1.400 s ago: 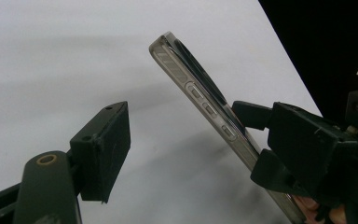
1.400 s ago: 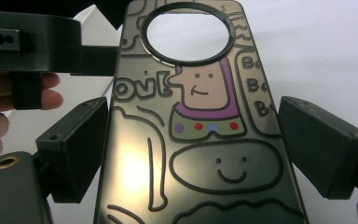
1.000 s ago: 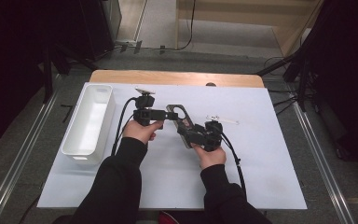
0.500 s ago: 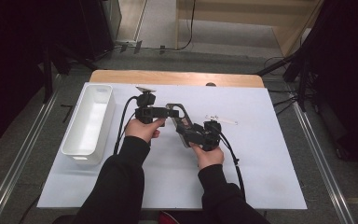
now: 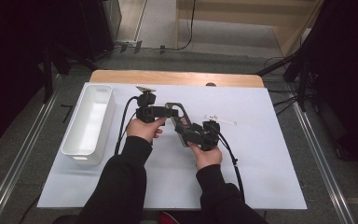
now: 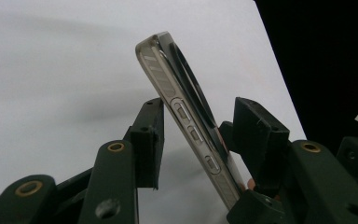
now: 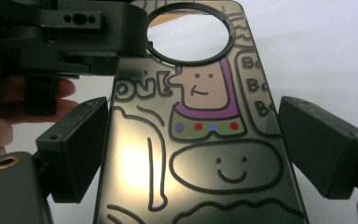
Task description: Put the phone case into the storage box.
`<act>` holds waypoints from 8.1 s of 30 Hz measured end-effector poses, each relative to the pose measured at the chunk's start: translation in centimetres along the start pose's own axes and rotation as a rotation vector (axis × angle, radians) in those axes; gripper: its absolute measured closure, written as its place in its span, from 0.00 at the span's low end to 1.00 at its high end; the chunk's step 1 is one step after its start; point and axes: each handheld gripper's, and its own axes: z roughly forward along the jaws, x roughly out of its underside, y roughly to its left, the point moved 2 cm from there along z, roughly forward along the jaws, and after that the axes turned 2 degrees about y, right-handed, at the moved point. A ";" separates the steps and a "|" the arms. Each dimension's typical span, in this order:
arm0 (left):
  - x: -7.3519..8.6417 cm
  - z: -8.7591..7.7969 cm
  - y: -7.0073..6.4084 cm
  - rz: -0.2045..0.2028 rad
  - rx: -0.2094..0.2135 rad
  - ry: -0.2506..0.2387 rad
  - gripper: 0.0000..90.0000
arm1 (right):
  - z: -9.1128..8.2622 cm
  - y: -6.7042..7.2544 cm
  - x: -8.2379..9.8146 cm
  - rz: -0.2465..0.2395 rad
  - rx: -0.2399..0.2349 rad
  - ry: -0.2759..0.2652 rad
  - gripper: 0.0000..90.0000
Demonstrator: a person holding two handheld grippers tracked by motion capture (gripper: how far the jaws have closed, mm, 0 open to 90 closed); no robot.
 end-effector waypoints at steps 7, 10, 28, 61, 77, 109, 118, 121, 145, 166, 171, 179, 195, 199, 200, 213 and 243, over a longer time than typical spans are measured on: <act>0.0 0.2 -0.1 0.000 0.018 0.004 0.69 | 0.0 0.2 0.0 0.000 0.007 -0.013 0.12; 0.0 0.3 0.0 -0.010 0.025 0.002 0.70 | 0.0 0.2 0.0 0.003 0.010 -0.019 0.12; 0.1 0.8 0.0 -0.021 0.048 0.011 0.77 | 0.2 0.1 -0.1 0.005 0.021 -0.037 0.12; -0.1 0.4 0.4 -0.069 0.124 -0.021 0.87 | 0.8 0.3 0.0 -0.006 0.004 -0.047 0.12; -0.2 0.2 0.4 -0.065 0.158 -0.032 0.89 | 0.8 0.2 -0.1 -0.012 -0.009 -0.059 0.12; -0.2 -0.1 0.2 -0.071 0.187 -0.040 0.89 | 0.3 0.7 -0.6 -0.042 0.008 -0.040 0.11; -0.2 -0.2 0.2 -0.060 0.180 -0.036 0.89 | 0.1 0.9 -0.7 -0.067 -0.051 -0.032 0.00; -0.3 -0.4 0.2 -0.052 0.184 -0.038 0.89 | -0.2 0.8 -0.8 -0.074 -0.050 -0.021 0.00; 0.1 -2.6 -0.1 0.101 0.216 0.003 0.89 | -3.9 0.4 -2.0 -0.131 -0.086 0.071 0.00; 1.0 -4.0 -0.2 0.206 0.283 0.033 0.89 | -4.7 -0.5 -2.4 -0.167 -0.104 0.178 0.00; 1.2 -4.0 -0.1 0.217 0.303 0.037 0.89 | -4.9 -0.8 -2.5 -0.178 -0.104 0.183 0.00; 2.0 -3.9 0.1 0.233 0.320 0.058 0.89 | -5.3 -1.3 -2.9 -0.172 -0.101 0.172 0.00; 3.6 -3.7 0.0 0.264 0.370 0.085 0.89 | -5.4 -1.1 -3.2 -0.181 -0.123 0.168 0.00; 3.9 -3.6 0.1 0.268 0.383 0.088 0.89 | -5.4 -1.1 -3.3 -0.177 -0.129 0.166 0.00; 4.0 -3.6 0.2 0.269 0.387 0.091 0.89 | -5.4 -1.1 -3.4 -0.178 -0.130 0.163 0.00; 4.5 -3.4 -0.1 0.285 0.422 0.100 0.89 | -4.6 -1.0 -3.8 -0.189 -0.144 0.171 0.00; 5.1 -2.6 0.4 0.280 0.472 0.094 0.89 | -2.5 -1.4 -3.8 -0.177 -0.185 0.199 0.22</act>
